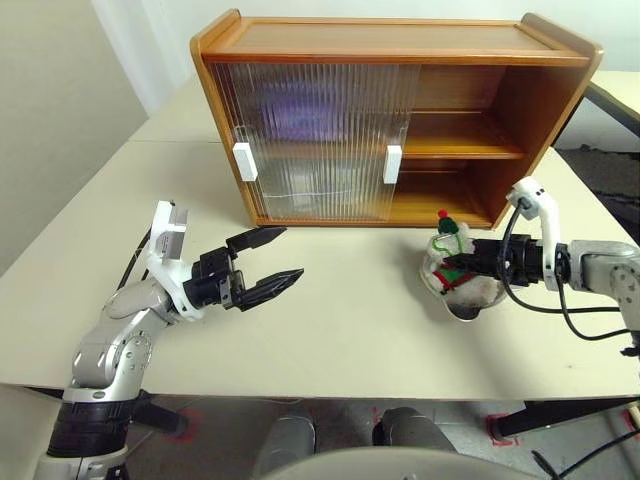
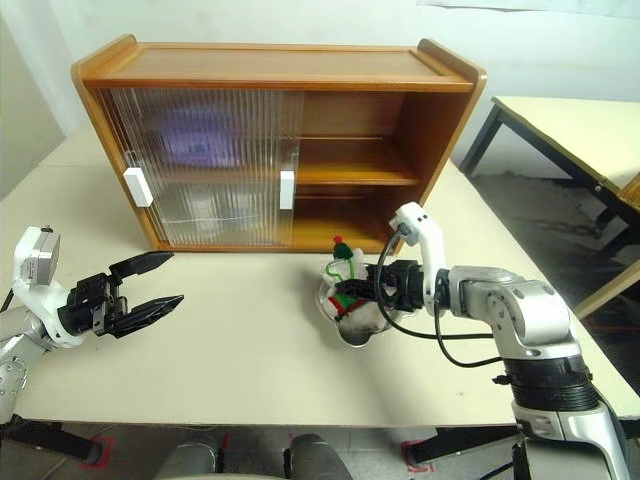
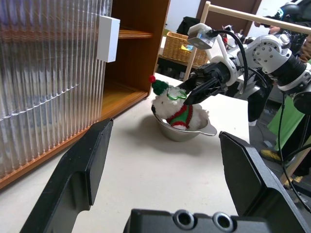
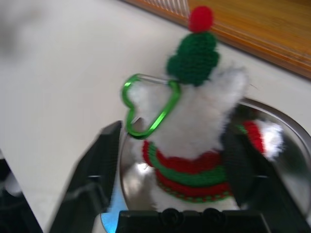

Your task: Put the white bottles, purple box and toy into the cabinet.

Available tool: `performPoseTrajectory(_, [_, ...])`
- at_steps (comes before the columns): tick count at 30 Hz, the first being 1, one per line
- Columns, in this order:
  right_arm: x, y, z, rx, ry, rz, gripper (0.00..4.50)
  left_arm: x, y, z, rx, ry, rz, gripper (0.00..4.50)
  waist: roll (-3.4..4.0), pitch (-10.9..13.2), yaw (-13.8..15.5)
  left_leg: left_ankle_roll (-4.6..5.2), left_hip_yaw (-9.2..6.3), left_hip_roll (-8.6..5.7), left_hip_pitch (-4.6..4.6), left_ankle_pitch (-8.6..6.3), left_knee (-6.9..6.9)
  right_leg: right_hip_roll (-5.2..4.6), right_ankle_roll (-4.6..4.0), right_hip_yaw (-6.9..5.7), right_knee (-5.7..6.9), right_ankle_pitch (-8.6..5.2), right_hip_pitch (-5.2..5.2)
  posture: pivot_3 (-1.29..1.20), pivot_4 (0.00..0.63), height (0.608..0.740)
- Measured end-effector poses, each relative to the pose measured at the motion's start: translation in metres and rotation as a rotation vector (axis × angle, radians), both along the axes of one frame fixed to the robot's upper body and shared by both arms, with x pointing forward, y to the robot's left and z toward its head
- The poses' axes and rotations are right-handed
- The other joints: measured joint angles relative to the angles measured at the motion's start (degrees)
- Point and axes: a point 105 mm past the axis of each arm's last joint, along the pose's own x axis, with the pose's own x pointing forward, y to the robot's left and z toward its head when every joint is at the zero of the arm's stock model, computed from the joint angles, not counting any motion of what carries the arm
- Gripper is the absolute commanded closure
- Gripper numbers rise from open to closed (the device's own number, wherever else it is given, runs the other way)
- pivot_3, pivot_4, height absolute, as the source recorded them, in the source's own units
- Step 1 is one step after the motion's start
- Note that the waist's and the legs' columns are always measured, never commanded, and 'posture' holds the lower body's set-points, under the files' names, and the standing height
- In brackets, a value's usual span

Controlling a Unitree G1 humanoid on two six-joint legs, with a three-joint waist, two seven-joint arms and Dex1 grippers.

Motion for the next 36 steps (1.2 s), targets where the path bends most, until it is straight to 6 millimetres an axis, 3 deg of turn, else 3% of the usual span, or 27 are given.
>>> performPoseTrajectory(6, [0.003,-0.006,-0.009,-0.101,-0.016,0.012,3.85,0.001,0.0,0.002,-0.006,-0.006,0.009,0.0,-0.01,0.0,0.0,0.0,-0.01,0.0,0.01,0.0,0.0,0.0,0.01,0.0,0.0,0.0,0.0,-0.02,0.0,0.74])
performPoseTrajectory(9, [0.004,-0.007,-0.011,-0.112,-0.023,0.019,4.43,0.001,0.0,0.002,-0.009,-0.008,0.011,0.0,-0.03,0.0,0.1,0.0,-0.01,0.0,0.01,0.0,0.0,0.0,0.02,0.0,0.0,0.01,0.0,-0.02,0.0,0.74])
performPoseTrajectory(15, [0.012,-0.007,-0.005,-0.068,-0.037,0.003,4.48,0.001,0.0,0.003,-0.01,-0.009,0.011,0.0,-0.02,0.0,0.0,0.01,0.01,0.01,0.01,0.0,0.0,0.0,0.02,0.02,0.01,0.04,-0.03,-0.02,0.0,0.74])
performPoseTrajectory(26, [0.014,-0.017,0.049,0.103,-0.075,0.024,4.49,0.005,-0.001,0.008,-0.013,-0.026,0.014,0.0,0.01,0.0,0.4,0.0,0.07,-0.02,-0.07,0.0,0.0,-0.01,-0.01,0.04,0.0,0.02,-0.08,-0.03,0.0,0.74])
performPoseTrajectory(29, [0.022,-0.015,0.072,0.137,-0.143,0.024,4.49,0.005,-0.001,0.009,-0.014,-0.026,0.013,0.0,0.02,-0.1,0.2,0.0,0.1,-0.02,-0.05,0.01,0.01,0.0,-0.02,0.04,0.01,0.04,-0.09,-0.03,0.0,0.74])
performPoseTrajectory(33, [0.038,-0.015,0.119,0.22,-0.313,-0.009,4.49,0.005,-0.001,0.009,-0.013,-0.026,0.009,0.0,0.06,-0.1,0.0,0.01,0.11,0.03,0.0,0.01,0.0,0.01,-0.13,0.06,0.01,0.12,-0.09,-0.04,0.0,0.74])
performPoseTrajectory(36, [0.046,-0.015,0.134,0.283,-0.379,-0.042,4.49,0.005,-0.001,0.009,-0.009,-0.026,0.005,0.0,0.08,-0.1,0.0,0.02,0.09,0.04,-0.03,0.0,-0.01,-0.01,-0.26,0.06,0.01,0.19,-0.16,-0.04,0.0,0.74])
